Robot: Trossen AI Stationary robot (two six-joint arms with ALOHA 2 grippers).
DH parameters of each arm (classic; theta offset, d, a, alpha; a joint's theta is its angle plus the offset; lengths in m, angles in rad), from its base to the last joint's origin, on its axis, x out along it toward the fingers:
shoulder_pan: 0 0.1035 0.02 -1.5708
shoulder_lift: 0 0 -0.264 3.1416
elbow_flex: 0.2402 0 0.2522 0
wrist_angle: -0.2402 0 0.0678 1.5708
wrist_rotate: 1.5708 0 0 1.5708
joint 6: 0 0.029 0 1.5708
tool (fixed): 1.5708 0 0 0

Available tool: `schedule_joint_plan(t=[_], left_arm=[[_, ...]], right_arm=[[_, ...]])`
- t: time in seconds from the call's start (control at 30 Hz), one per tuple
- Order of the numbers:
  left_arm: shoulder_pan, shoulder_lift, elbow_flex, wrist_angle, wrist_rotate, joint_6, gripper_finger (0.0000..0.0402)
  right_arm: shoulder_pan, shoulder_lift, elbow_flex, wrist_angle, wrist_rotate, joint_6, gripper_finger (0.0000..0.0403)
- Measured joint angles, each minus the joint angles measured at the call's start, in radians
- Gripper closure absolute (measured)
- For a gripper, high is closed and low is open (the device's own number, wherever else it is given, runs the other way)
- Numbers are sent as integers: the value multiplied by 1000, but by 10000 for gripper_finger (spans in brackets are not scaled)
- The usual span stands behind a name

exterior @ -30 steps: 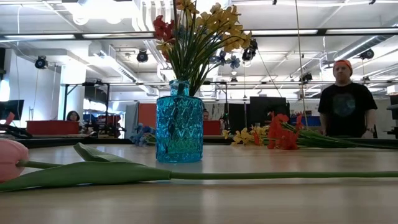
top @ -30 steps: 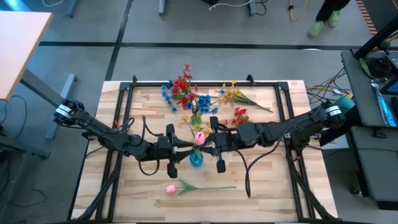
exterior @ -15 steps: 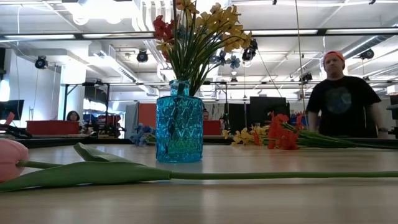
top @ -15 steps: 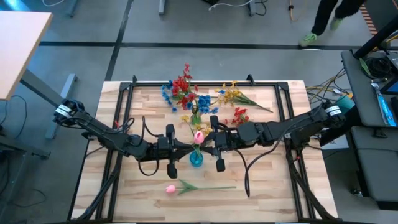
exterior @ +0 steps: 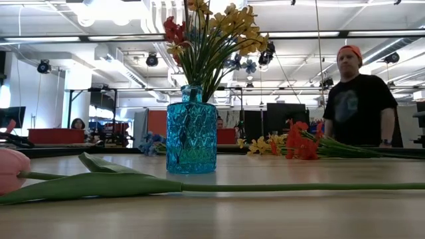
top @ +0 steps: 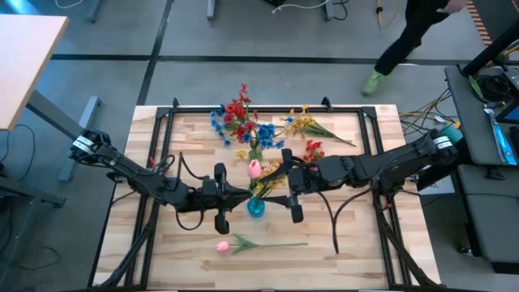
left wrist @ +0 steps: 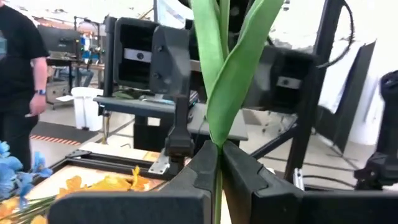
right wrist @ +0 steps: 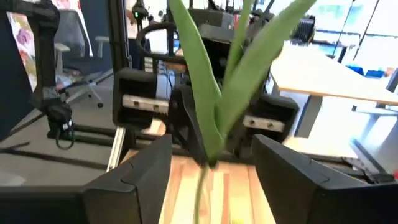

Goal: Sort flowers into vase by color
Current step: Put the left pink flower into the blue vase

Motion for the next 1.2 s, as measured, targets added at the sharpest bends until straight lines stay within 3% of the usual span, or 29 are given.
schedule_joint_plan(t=[0.23,0.47,0.67,1.2], left_arm=[[-11,2,-133,247,4,-37,401],[-10,16,-210,334,-58,-33,402],[0,45,-195,339,-57,48,401],[16,99,-195,308,-92,11,401]], right_arm=[[0,-57,0,-124,5,45,160],[0,-76,-2,-169,5,47,151],[0,-73,-2,-176,5,43,155],[-1,-75,-8,-190,5,35,156]])
